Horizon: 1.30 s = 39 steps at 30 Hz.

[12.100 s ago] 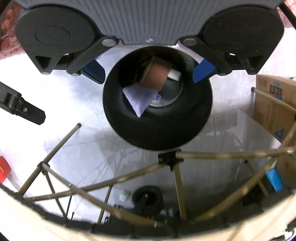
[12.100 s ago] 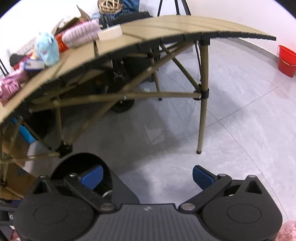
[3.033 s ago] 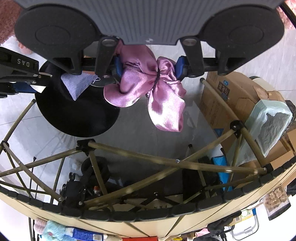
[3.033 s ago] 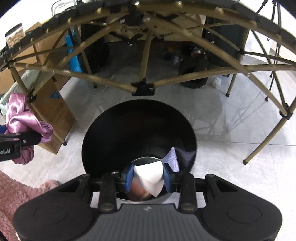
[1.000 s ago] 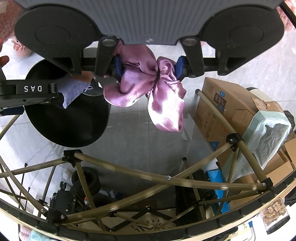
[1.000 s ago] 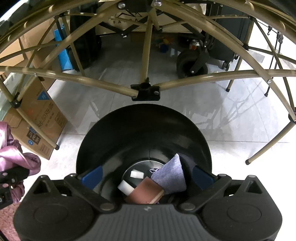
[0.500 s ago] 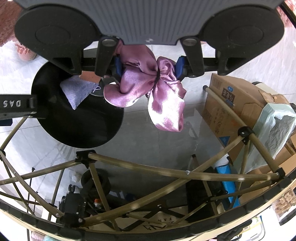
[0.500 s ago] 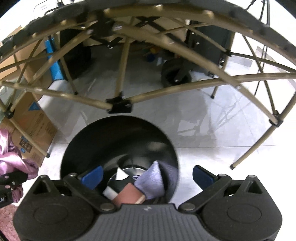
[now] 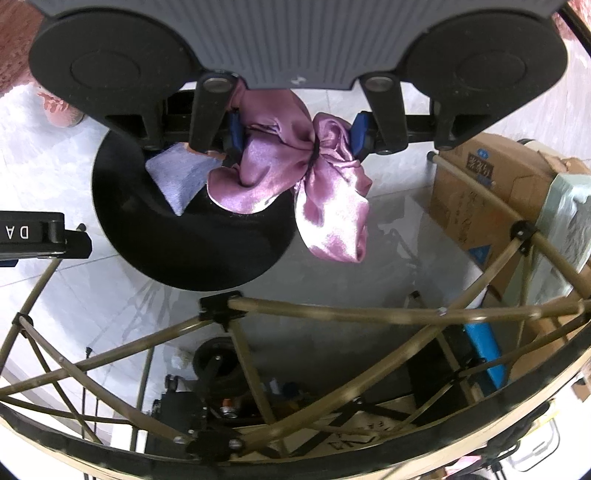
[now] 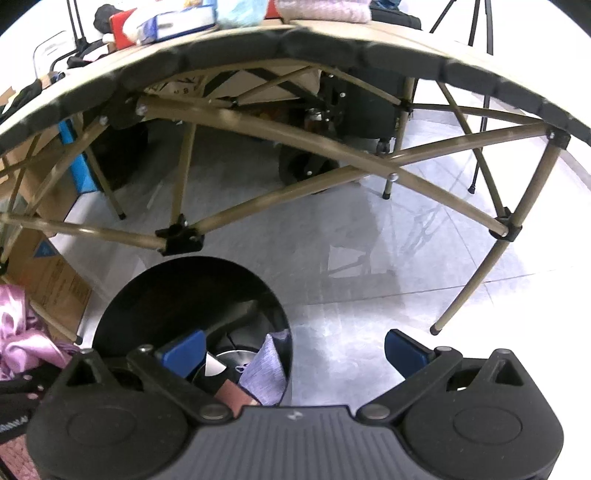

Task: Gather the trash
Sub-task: 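Move the left gripper over the bin and release the pink bow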

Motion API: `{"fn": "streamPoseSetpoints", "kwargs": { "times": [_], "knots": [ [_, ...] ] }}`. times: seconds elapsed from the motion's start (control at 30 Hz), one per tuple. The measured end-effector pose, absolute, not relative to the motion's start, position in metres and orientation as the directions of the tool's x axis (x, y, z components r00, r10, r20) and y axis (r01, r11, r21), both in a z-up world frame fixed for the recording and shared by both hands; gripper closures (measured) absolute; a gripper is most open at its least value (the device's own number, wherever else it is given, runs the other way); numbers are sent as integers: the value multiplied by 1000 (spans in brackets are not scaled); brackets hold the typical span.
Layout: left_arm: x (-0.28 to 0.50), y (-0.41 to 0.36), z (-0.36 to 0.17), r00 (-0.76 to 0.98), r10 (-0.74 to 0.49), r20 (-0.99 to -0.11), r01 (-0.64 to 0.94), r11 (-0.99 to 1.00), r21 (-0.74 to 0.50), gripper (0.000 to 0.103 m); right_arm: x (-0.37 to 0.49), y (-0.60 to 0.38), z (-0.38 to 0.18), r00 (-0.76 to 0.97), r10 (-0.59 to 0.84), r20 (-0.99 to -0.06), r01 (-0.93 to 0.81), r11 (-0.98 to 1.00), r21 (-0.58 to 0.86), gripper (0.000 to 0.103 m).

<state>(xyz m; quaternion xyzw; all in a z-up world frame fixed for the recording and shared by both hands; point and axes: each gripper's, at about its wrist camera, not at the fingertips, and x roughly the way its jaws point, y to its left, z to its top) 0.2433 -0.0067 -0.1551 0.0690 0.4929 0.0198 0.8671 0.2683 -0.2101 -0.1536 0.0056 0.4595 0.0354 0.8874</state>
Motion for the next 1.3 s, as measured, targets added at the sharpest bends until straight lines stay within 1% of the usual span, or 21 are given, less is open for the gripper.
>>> {"fn": "streamPoseSetpoints", "kwargs": {
  "times": [0.4, 0.7, 1.1, 1.3],
  "knots": [
    [257, -49, -166, 501, 65, -863, 110, 984, 138, 50, 266, -249, -152, 592, 17, -806, 40, 998, 51, 0],
    [267, -76, -172, 493, 46, -869, 150, 979, 136, 50, 260, -263, -152, 598, 8, -801, 72, 995, 63, 0],
    [277, -95, -179, 467, 18, -884, 160, 981, 105, 50, 255, -280, -154, 600, -29, -799, 115, 992, 51, 0],
    [283, -93, -184, 438, 21, -899, 137, 987, 90, 49, 255, -281, -155, 600, -30, -800, 120, 991, 53, 0]
  ]
}}
